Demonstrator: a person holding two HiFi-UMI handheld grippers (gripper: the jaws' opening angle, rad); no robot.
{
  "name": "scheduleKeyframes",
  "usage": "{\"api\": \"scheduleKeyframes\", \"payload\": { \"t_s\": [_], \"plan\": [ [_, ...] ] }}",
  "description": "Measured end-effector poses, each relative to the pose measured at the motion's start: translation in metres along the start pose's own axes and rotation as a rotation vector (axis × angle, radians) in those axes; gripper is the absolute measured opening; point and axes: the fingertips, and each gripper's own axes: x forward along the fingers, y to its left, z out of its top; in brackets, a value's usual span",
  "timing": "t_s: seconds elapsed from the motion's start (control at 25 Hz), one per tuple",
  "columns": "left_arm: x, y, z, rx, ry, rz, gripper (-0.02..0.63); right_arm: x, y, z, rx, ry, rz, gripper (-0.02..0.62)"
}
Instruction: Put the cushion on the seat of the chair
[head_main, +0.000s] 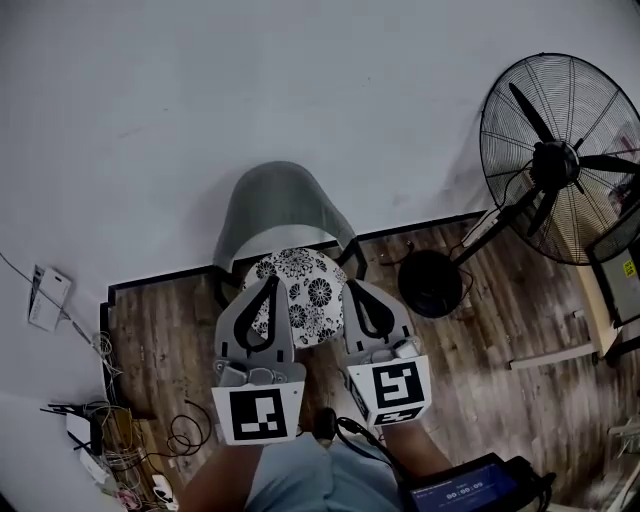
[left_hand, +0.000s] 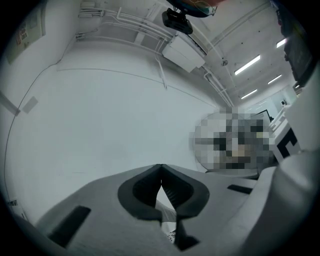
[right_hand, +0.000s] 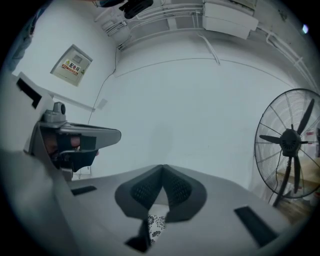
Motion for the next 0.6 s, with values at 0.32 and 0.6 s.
{"api": "scheduleKeyframes", "payload": {
  "t_s": [0.32,0.6],
  "plan": [
    [0.000,0.001,0.007,0.008,-0.011,0.010,0.009,-0.002,0.001,0.009,-0.034,-0.019,0.002,0.003],
    [0.001,0.003,0.009,0.007,-0.014,0.010,0.009,-0.001,-0.001,0.012,-0.028,-0.028,-0.007,0.003]
  ]
}}
